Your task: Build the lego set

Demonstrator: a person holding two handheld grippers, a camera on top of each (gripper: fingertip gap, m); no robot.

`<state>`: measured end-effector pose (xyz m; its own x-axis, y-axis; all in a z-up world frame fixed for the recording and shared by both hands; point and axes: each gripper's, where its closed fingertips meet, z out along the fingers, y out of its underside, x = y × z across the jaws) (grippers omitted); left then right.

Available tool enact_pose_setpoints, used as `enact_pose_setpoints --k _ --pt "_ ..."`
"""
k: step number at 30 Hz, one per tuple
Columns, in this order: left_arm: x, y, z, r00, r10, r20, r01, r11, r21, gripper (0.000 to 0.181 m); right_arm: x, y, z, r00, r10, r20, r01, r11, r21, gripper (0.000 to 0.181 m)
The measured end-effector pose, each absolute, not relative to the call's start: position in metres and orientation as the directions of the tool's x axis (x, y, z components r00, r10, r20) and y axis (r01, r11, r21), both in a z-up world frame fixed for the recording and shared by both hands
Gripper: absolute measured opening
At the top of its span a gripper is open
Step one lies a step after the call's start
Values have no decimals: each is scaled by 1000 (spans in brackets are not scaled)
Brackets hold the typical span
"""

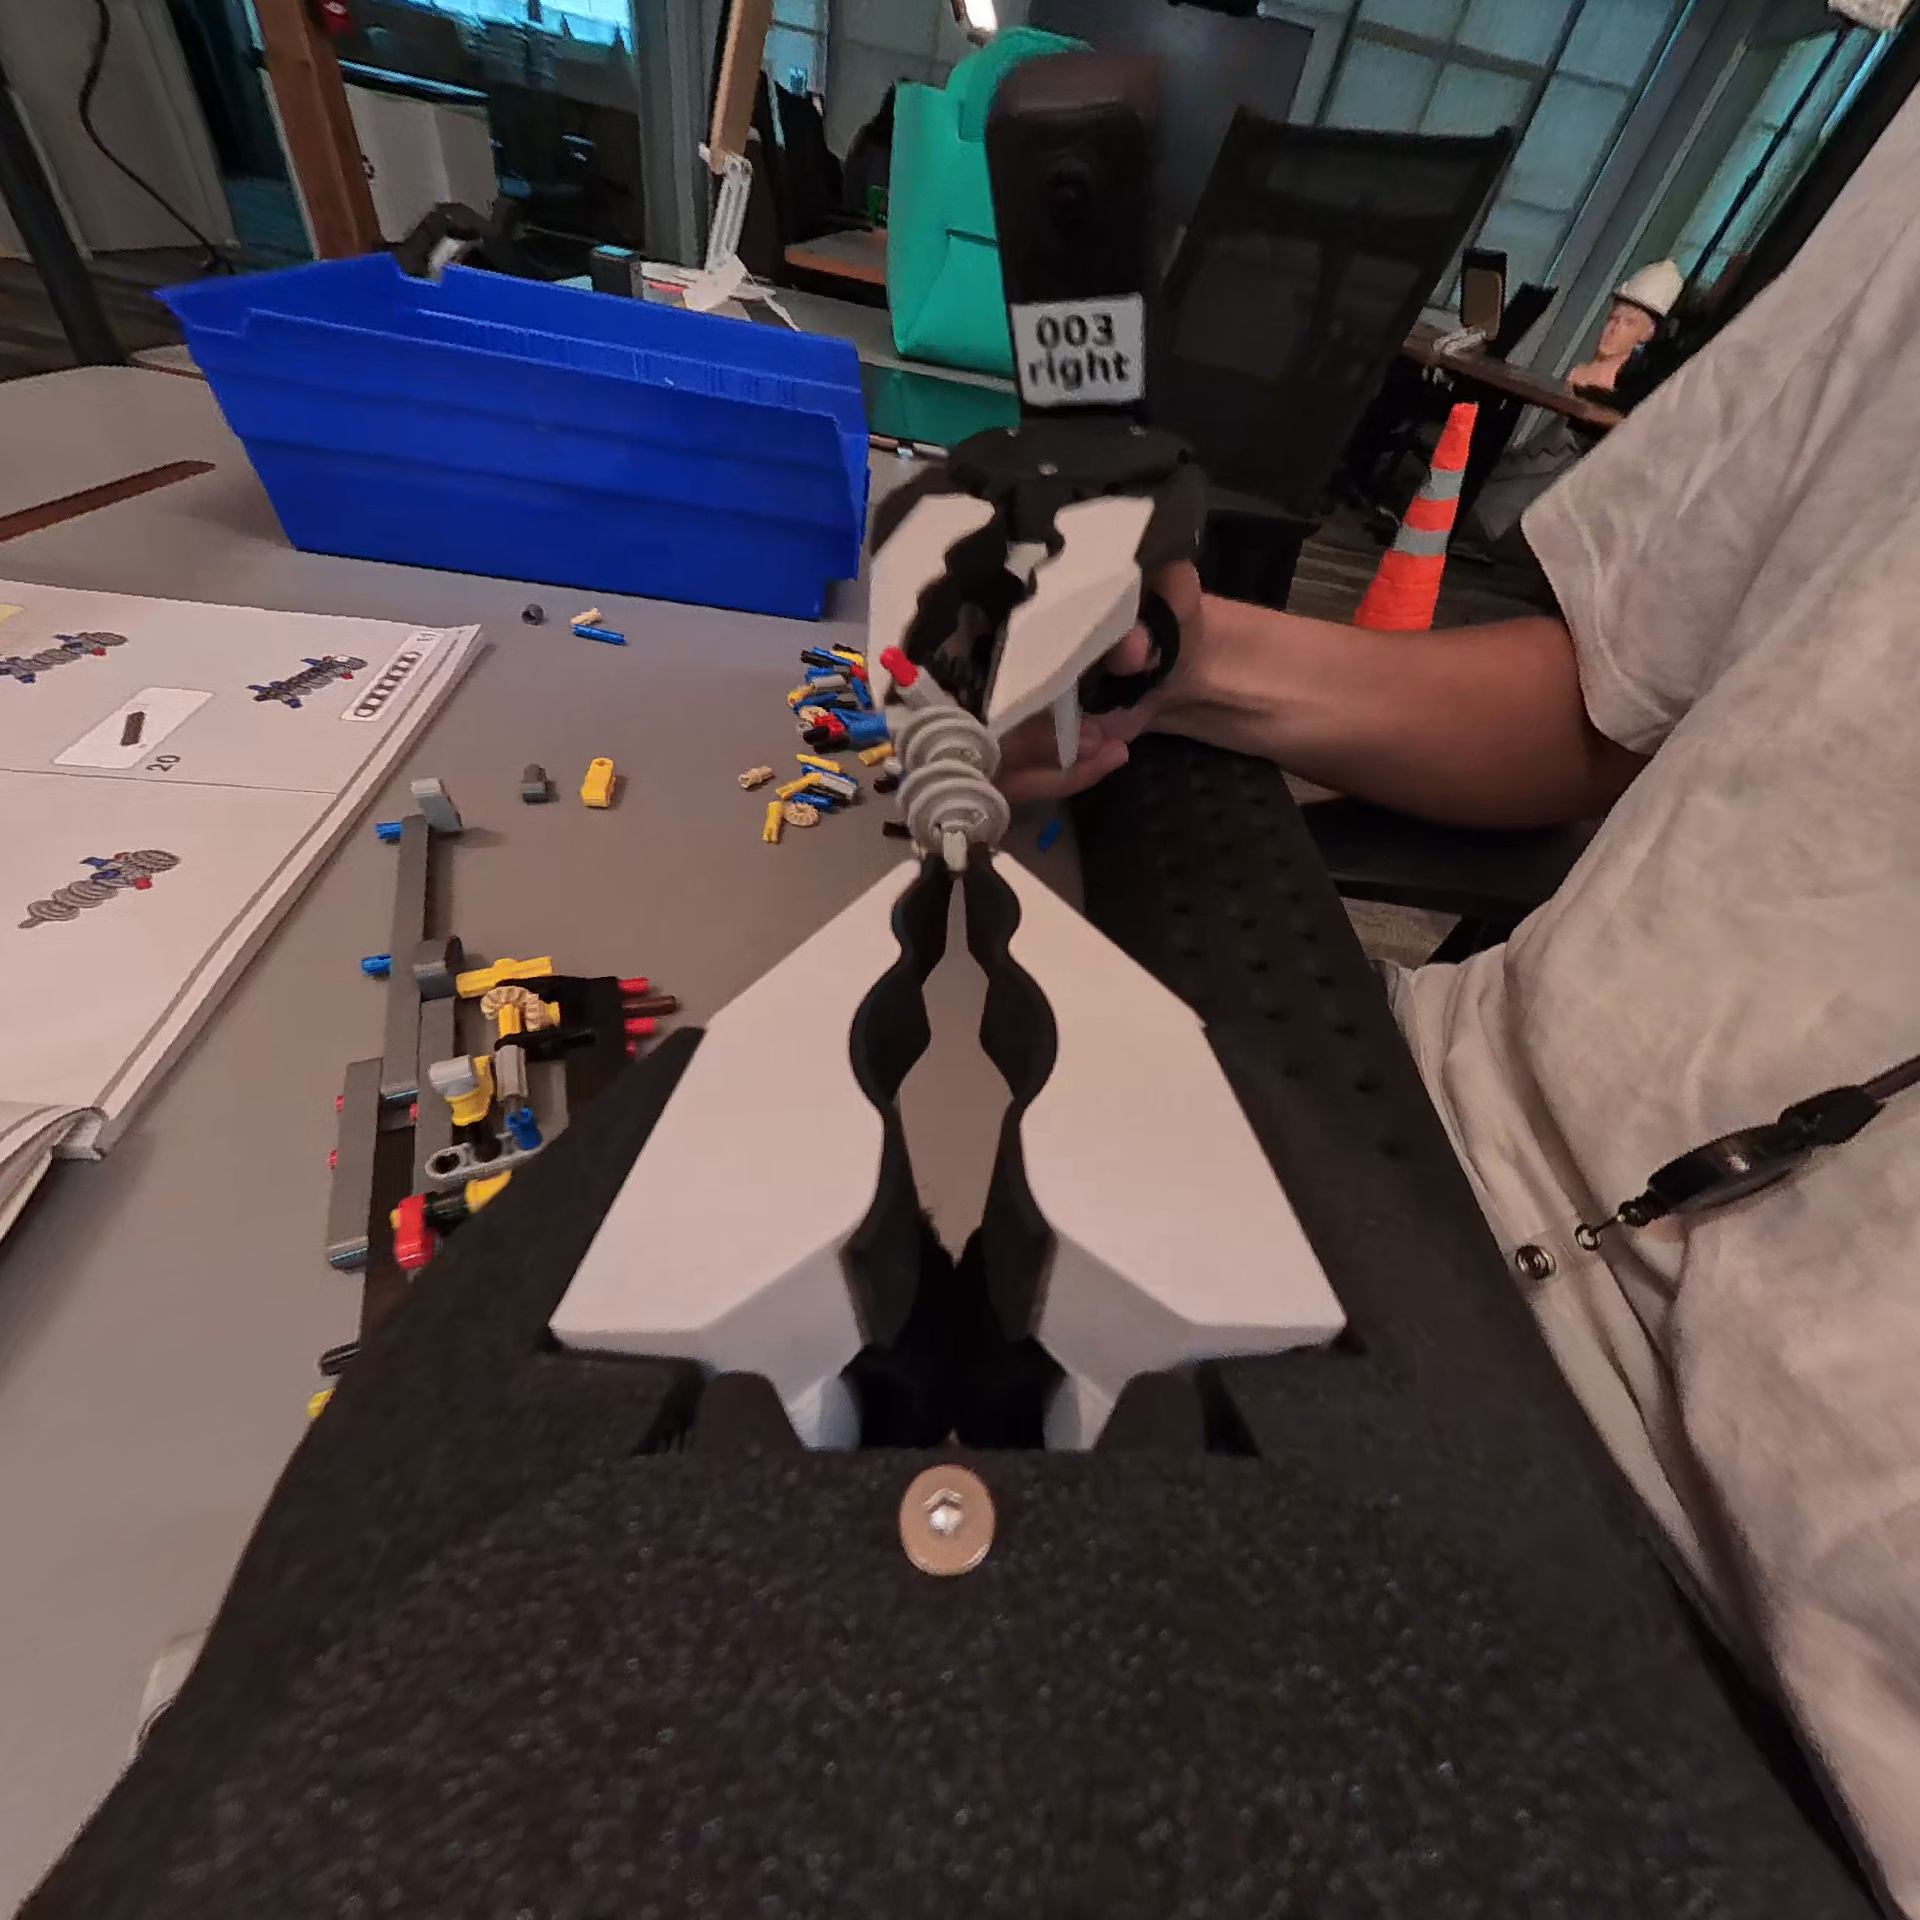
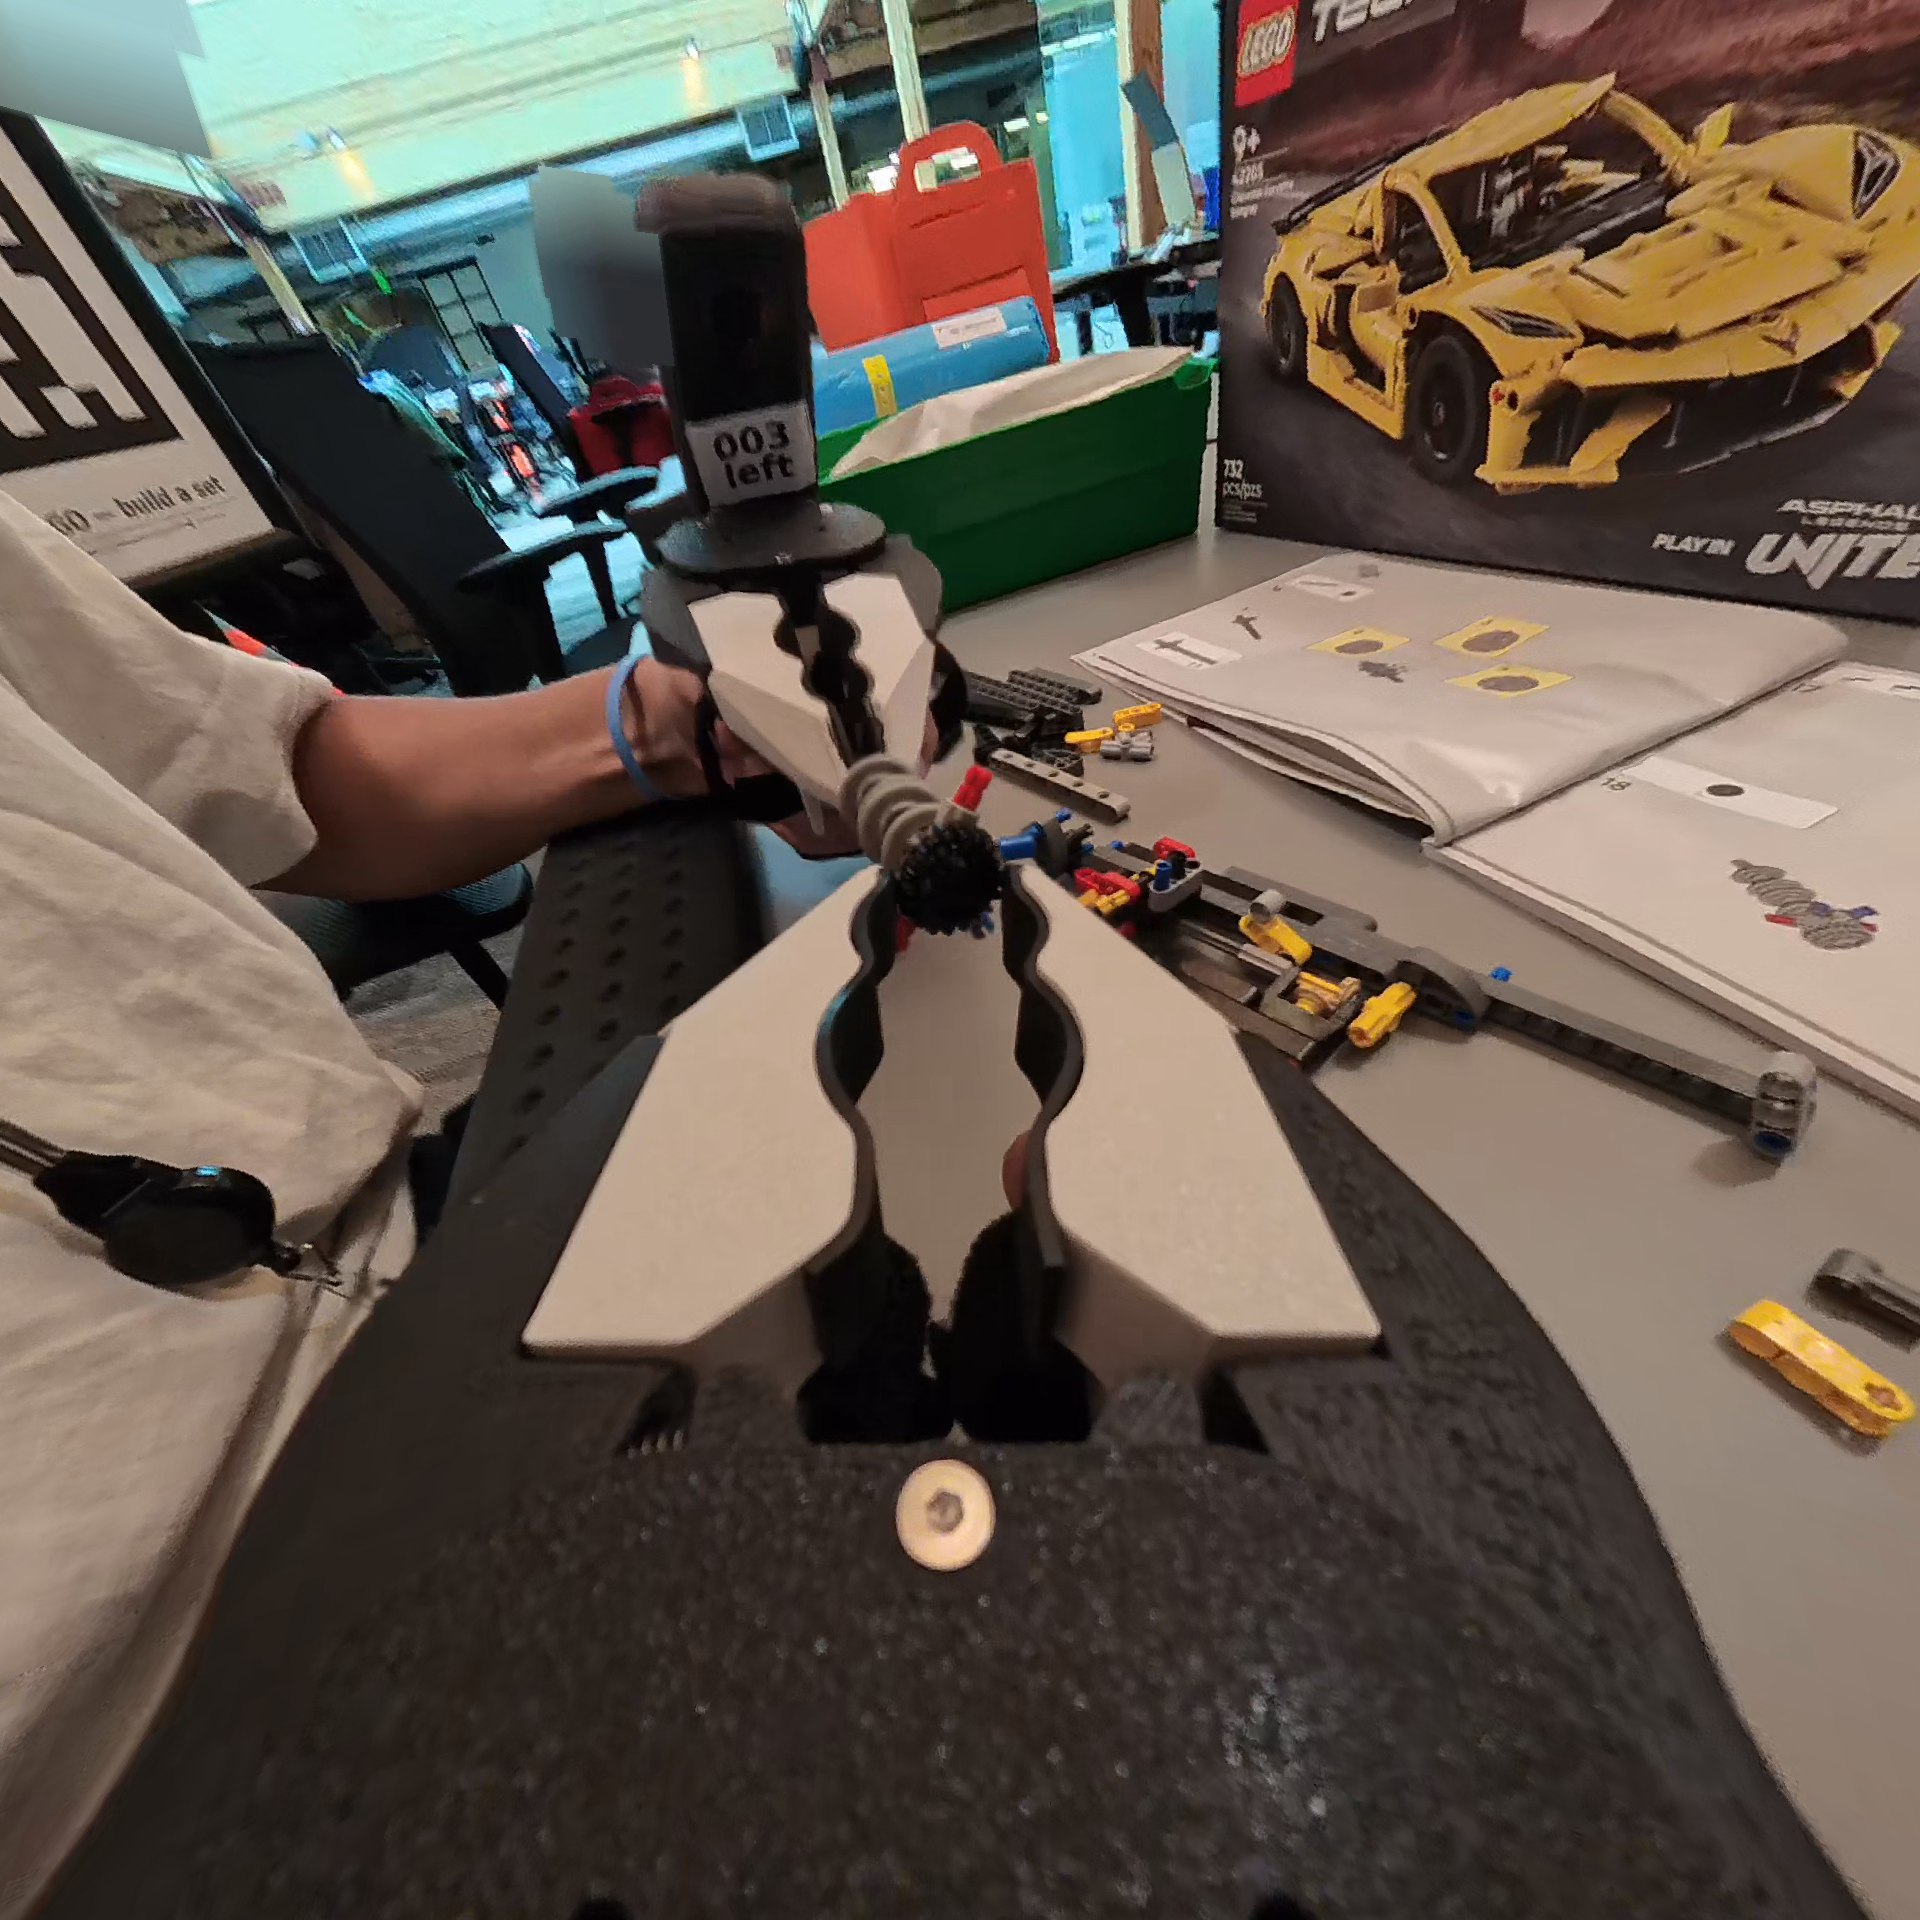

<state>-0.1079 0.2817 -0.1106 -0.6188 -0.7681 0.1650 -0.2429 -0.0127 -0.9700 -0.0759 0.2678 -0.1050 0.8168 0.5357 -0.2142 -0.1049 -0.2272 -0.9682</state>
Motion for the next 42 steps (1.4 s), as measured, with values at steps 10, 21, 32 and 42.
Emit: enact_pose_setpoints --k 10,21,32,42 --pt "-96 291 -114 -498 -851 -167 -122 259 -958 2 -68 271 -106 834 502 -228 -125 -230 -965 19" --pt "-88 304 -122 -263 -658 -706 -26 736 -676 2 -66 272 -109 850 489 -194 -92 -224 -970 19" --pt "-90 310 -100 -48 -463 -885 7 886 -464 2 -61 271 -104 739 502 -450 -315 -332 -889 40" --pt "-92 298 -103 -74 -467 -881 36 882 -470 2 -64 273 -112 749 489 -447 -290 -364 -885 31"
